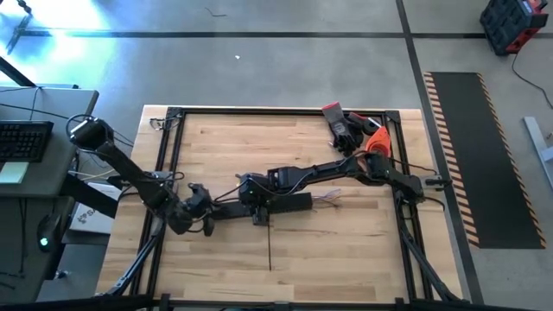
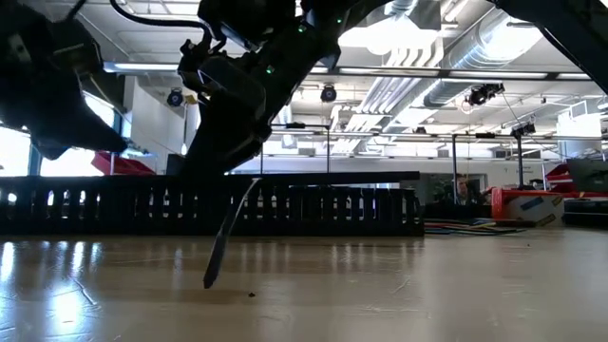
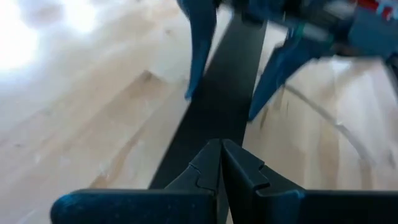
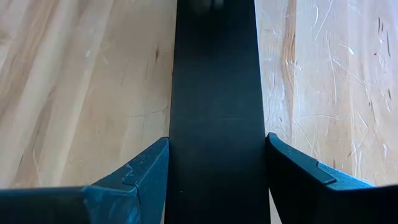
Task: Ziptie cables
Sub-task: Close the black cable duct with the black duct lid
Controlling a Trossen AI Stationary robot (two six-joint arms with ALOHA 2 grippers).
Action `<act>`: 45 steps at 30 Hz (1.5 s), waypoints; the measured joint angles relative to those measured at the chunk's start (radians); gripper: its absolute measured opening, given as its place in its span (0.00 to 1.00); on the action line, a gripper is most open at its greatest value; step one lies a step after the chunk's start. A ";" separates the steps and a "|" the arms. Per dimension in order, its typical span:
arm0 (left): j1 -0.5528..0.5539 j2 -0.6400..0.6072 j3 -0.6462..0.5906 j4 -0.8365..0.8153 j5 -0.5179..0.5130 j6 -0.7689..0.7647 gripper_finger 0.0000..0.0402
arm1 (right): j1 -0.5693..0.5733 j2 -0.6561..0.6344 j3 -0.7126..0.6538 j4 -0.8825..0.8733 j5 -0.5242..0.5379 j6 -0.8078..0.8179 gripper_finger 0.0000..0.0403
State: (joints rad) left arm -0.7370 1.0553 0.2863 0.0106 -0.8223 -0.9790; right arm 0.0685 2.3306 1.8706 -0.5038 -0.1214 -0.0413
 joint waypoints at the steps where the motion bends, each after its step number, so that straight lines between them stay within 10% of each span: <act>1: 0.014 0.018 0.000 0.014 0.031 0.014 0.00 | 0.000 0.000 0.000 0.000 0.000 0.000 0.51; 21: 0.068 0.280 0.008 0.097 0.080 -0.032 0.00 | 0.011 0.003 0.000 -0.017 0.042 -0.017 0.51; 29: 0.067 0.281 0.007 0.099 0.079 -0.039 0.00 | 0.017 -0.021 -0.005 -0.042 0.108 -0.064 0.84; 34: 0.058 0.282 0.007 0.099 0.073 -0.041 0.00 | 0.048 -0.133 -0.022 -0.173 0.306 -0.098 0.88; 45: 0.023 0.286 0.002 0.123 0.039 -0.055 0.00 | 0.106 -0.641 -0.769 0.287 0.400 0.115 0.78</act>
State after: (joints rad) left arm -0.7137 1.3411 0.2878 0.1331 -0.7828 -1.0344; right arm 0.1743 1.6897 1.1014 -0.2168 0.2790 0.0737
